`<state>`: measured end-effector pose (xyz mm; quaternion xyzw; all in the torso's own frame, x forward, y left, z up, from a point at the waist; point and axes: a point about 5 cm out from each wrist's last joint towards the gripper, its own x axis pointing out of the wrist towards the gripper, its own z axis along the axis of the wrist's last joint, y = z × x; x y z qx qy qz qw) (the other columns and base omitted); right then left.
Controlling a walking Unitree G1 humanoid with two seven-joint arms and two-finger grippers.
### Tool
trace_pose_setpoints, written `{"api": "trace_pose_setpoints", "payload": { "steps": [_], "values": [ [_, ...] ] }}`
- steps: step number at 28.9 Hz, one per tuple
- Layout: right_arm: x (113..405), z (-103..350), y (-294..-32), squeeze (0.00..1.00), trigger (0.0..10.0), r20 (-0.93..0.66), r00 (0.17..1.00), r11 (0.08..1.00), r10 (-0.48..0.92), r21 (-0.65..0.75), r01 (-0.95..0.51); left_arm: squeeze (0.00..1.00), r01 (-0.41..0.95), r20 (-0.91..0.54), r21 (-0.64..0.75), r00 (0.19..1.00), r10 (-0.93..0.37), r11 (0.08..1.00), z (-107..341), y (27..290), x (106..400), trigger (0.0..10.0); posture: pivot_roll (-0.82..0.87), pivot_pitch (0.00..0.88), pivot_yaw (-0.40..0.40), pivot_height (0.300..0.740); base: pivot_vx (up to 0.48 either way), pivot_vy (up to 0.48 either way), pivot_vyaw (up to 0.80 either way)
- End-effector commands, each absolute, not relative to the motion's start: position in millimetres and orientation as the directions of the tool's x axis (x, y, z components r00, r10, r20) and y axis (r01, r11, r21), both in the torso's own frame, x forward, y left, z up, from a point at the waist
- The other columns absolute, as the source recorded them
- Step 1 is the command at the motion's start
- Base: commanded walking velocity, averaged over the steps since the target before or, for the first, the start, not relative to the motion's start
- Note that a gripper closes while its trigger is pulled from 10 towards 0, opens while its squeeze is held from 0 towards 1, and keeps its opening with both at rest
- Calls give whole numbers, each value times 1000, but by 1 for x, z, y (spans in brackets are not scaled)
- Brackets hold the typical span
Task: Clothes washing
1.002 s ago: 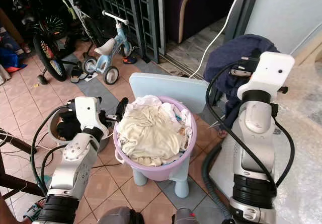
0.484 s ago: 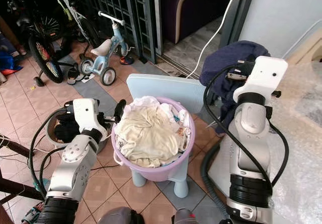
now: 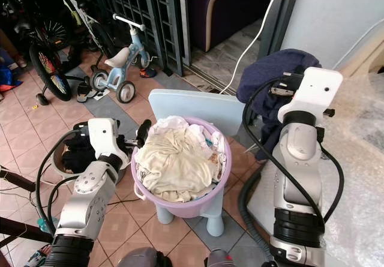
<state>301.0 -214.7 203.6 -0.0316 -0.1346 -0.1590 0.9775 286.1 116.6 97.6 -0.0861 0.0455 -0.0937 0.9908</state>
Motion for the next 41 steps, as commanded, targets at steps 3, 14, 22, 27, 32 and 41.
{"api": "trace_pose_setpoints", "payload": {
  "steps": [3, 14, 22, 27, 32, 41],
  "values": [
    [303, 204, -210, 0, 10000, 276, 918, 954, -283, -16, 299, 0, 169, -74, -182, 980, -185, 969, 98, 119, 284, 10000, -122, 39, 67, 740, 0, 0, -800],
    [304, 203, -209, 0, 10000, 268, 923, 956, -278, -17, 293, 0, 172, -83, -184, 978, -190, 968, 97, 119, 284, 10000, -123, 40, 68, 740, 0, 379, -800],
    [305, 204, -207, 0, 10000, 272, 924, 958, -270, -20, 286, 0, 204, -58, -186, 974, -218, 961, 100, 118, 283, 10000, -120, 38, 62, 740, 0, 0, -800],
    [306, 206, -202, 0, 10000, 286, 925, 963, -249, -32, 269, 0, 234, -19, -195, 970, -242, 952, 105, 117, 281, 10000, -118, 37, 60, 740, 0, 0, -800],
    [306, 206, -198, 0, 10000, 292, 928, 968, -230, -28, 249, 0, 237, -19, -198, 969, -245, 951, 105, 117, 280, 10000, -116, 36, 58, 740, 289, 0, -758],
    [303, 202, -189, 0, 10000, 286, 938, 975, -195, -44, 216, 0, 245, -9, -203, 968, -252, 948, 105, 117, 278, 10000, -117, 44, 58, 740, 372, 0, -65]
  ]
}}
